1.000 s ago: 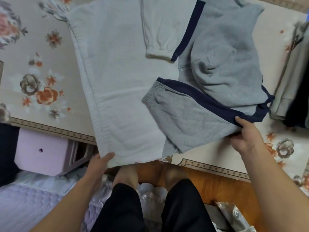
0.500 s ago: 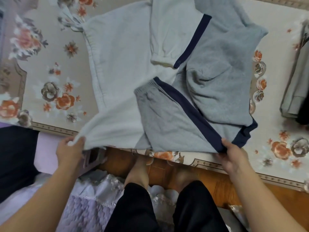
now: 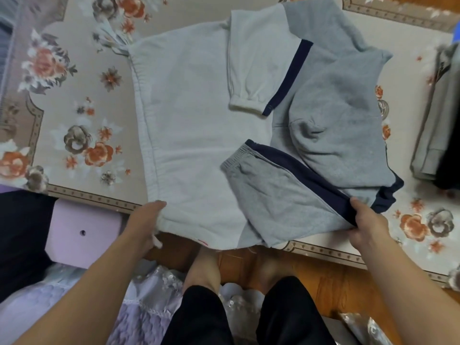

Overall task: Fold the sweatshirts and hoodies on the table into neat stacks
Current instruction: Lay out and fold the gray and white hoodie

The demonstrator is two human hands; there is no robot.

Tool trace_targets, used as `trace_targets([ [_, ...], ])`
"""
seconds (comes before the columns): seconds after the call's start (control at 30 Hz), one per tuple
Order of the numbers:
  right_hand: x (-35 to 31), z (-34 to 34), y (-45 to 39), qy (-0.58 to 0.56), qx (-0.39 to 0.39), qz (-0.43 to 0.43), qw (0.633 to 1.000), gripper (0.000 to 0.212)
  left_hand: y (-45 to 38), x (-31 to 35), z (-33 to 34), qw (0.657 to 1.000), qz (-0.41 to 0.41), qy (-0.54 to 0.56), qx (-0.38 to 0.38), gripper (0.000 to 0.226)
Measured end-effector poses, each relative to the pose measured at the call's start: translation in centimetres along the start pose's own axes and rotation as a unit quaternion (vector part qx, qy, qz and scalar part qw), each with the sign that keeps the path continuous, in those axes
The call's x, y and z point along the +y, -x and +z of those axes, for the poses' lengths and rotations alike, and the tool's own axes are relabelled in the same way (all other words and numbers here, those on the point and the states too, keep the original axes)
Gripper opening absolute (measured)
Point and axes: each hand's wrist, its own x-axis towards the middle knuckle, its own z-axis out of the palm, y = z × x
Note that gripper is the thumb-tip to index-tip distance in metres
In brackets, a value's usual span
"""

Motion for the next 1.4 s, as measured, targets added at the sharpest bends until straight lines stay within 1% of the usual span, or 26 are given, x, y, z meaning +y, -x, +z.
trace_targets([
  [0.1,0.6,-0.1,-0.6,0.011,0.002,-0.004,1.000,0.051,0.3,1.9,1.6,0.990,0.110,-0.074,0.044,0.026],
  [0.2,1.6,-0.1,-0.3,0.036,0.003,-0.013,0.999,0.048,0.3,4.5,2.9,0.967,0.218,-0.112,0.067,0.030],
  [0.27,2.8,0.2,0.4,0.052,0.006,-0.012,0.999,0.045,-0.3,8.3,3.5,0.941,0.270,-0.180,0.092,0.030],
  [0.3,3.6,0.5,0.9,0.061,0.004,-0.007,0.998,0.045,-1.0,10.8,3.5,0.929,0.291,-0.206,0.103,0.034],
  [0.37,5.4,1.3,2.0,0.077,-0.010,0.012,0.997,0.042,-2.2,16.0,3.1,0.914,0.329,-0.208,0.118,0.041],
  [0.43,6.7,2.6,3.1,0.083,-0.032,0.036,0.995,0.038,-3.0,20.6,2.5,0.908,0.352,-0.186,0.133,0.043],
  [0.47,7.2,3.4,3.8,0.081,-0.050,0.046,0.994,0.036,-2.9,22.6,2.3,0.906,0.370,-0.152,0.136,0.040],
  [0.53,7.5,5.2,5.1,0.080,-0.095,0.060,0.990,0.033,-2.5,25.6,1.4,0.904,0.390,-0.089,0.151,0.020],
  [0.57,7.4,6.0,5.6,0.079,-0.118,0.065,0.988,0.033,-2.3,26.2,0.8,0.900,0.395,-0.078,0.168,0.015],
  [0.6,7.3,6.7,6.1,0.076,-0.133,0.069,0.986,0.033,-2.2,26.2,0.0,0.898,0.393,-0.091,0.174,0.014],
  [0.67,6.8,7.2,6.3,0.056,-0.126,0.072,0.988,0.037,-2.3,23.8,-1.7,0.902,0.348,-0.163,0.194,0.028],
  [0.73,6.4,6.6,6.1,0.021,-0.077,0.073,0.994,0.038,-2.8,18.7,-3.2,0.907,0.281,-0.219,0.225,0.046],
  [0.77,6.2,5.8,6.0,0.003,-0.044,0.066,0.997,0.034,-2.7,15.3,-3.8,0.913,0.250,-0.231,0.225,0.049],
  [0.83,5.9,3.7,5.9,-0.016,0.032,0.041,0.999,0.027,-2.1,7.8,-4.5,0.930,0.206,-0.234,0.196,0.045],
  [0.9,5.6,1.3,5.8,-0.015,0.074,0.025,0.997,0.031,-0.6,1.3,-4.5,0.951,0.162,-0.202,0.169,0.037],
  [0.97,5.4,-0.6,5.7,-0.004,0.088,0.022,0.996,0.040,1.2,-3.0,-4.1,0.967,0.156,-0.150,0.137,0.044],
  [1.0,5.3,-1.3,5.6,0.005,0.078,0.022,0.997,0.041,1.6,-4.6,-3.9,0.967,0.173,-0.138,0.123,0.050],
  [1.07,5.3,-2.3,5.3,0.023,0.057,0.020,0.998,0.041,1.7,-6.5,-3.8,0.959,0.197,-0.173,0.106,0.055],
  [1.13,5.2,-2.6,5.2,0.042,0.069,0.006,0.997,0.054,1.5,-7.6,-4.0,0.948,0.204,-0.223,0.096,0.054],
  [1.17,5.1,-2.6,5.3,0.079,0.093,-0.012,0.992,0.062,1.5,-7.9,-4.1,0.943,0.213,-0.235,0.100,0.054],
  [1.23,4.7,-2.4,5.8,0.206,0.148,-0.065,0.965,0.069,2.0,-8.1,-4.4,0.933,0.236,-0.239,0.127,0.057],
  [1.27,4.6,-2.2,6.2,0.267,0.163,-0.097,0.945,0.067,2.1,-8.2,-4.5,0.927,0.253,-0.240,0.137,0.057],
  [1.3,4.5,-1.9,6.7,0.322,0.162,-0.142,0.922,0.063,2.3,-8.1,-4.6,0.923,0.267,-0.244,0.135,0.054],
  [1.33,4.4,-1.5,7.2,0.373,0.144,-0.205,0.894,0.058,2.1,-8.1,-4.7,0.920,0.274,-0.251,0.125,0.049],
  [1.4,4.5,-0.2,7.9,0.451,0.080,-0.348,0.818,0.045,1.9,-7.9,-4.7,0.934,0.236,-0.254,0.088,0.034],
])
